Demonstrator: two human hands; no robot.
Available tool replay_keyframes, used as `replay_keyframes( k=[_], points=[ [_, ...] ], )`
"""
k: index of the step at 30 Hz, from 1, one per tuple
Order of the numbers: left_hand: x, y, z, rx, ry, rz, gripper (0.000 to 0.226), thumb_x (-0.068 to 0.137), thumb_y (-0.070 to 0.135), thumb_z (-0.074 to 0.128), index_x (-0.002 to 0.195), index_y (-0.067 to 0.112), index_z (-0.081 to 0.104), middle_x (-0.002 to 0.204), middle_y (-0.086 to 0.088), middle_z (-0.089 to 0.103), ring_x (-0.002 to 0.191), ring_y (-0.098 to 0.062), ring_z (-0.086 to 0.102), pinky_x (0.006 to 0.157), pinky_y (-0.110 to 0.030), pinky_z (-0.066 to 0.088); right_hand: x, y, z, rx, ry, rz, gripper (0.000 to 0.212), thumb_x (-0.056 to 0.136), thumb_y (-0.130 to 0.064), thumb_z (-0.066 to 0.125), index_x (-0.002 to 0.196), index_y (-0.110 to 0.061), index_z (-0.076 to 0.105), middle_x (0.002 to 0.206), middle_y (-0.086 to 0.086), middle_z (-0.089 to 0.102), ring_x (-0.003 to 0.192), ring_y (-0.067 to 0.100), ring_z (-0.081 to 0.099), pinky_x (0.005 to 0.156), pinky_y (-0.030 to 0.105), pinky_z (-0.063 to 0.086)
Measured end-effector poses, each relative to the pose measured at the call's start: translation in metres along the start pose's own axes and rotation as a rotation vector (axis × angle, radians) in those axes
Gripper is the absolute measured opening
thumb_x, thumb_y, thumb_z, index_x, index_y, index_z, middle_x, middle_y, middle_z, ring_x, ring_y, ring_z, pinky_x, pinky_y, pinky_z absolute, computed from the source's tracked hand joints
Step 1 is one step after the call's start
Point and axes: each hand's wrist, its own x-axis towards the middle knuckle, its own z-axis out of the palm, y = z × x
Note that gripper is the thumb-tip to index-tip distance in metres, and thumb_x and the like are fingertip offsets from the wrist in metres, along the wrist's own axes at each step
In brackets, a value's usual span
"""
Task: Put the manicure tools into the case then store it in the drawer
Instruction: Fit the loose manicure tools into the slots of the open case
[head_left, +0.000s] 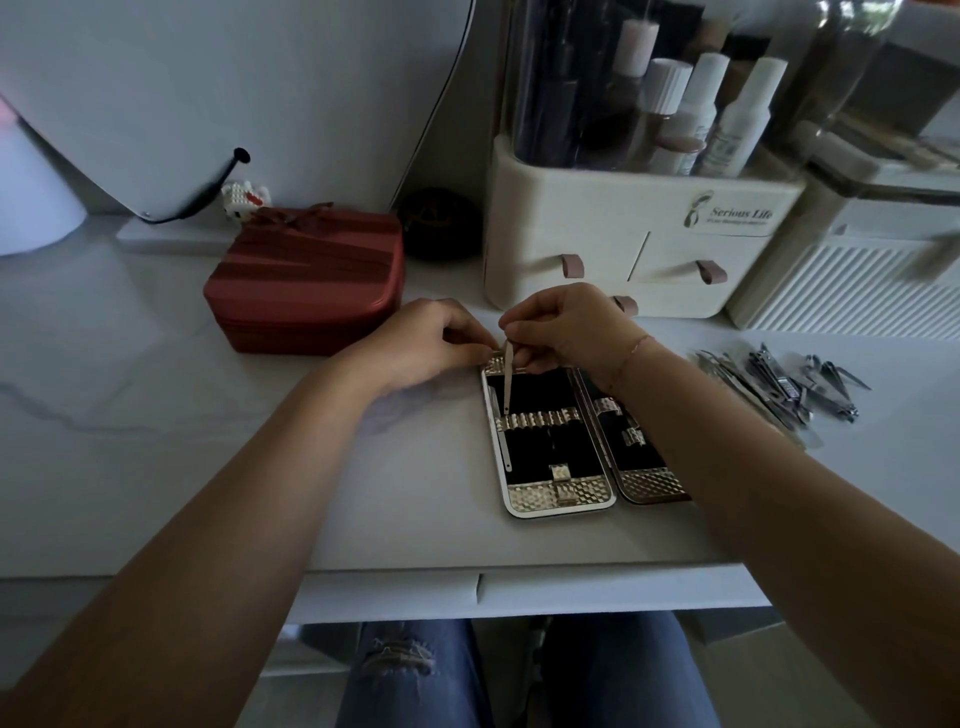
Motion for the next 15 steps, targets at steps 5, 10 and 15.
replay_keyframes(
  k=[5,10,15],
  points=[
    [0.000,0.000,0.000,-0.015,0.007,-0.014,0.006,0.078,0.024,0.074,0.083,0.026,0.070,0.086,0.012,0.062,0.075,0.001,0.058,0.074,-0.019,0.042,0.000,-0.001,0.000,-0.235,-0.065,-0.040,0.009,0.085,-0.004,0.063,0.092,-0.005,0.068,0.069,0.012,0.065,0.051,0.007,0.061,0.047,0.016,0.049],
    [-0.001,0.000,0.000,-0.028,0.010,-0.021,0.010,0.076,0.026,0.075,0.085,0.023,0.072,0.085,0.012,0.063,0.074,0.003,0.059,0.073,-0.017,0.046,-0.015,-0.004,-0.007,-0.788,-0.031,-0.234,0.024,0.091,-0.017,0.053,0.109,-0.021,0.068,0.080,-0.004,0.065,0.055,-0.003,0.056,0.053,0.006,0.039],
    [-0.002,0.002,0.002,-0.021,0.034,-0.021,0.009,0.076,0.021,0.075,0.084,0.020,0.070,0.076,0.010,0.060,0.067,-0.002,0.053,0.064,-0.015,0.044,-0.020,0.005,-0.012,-0.993,-0.181,-0.343,0.042,0.094,-0.011,0.042,0.130,-0.029,0.054,0.098,0.002,0.053,0.101,0.018,0.052,0.081,0.020,0.030]
  ],
)
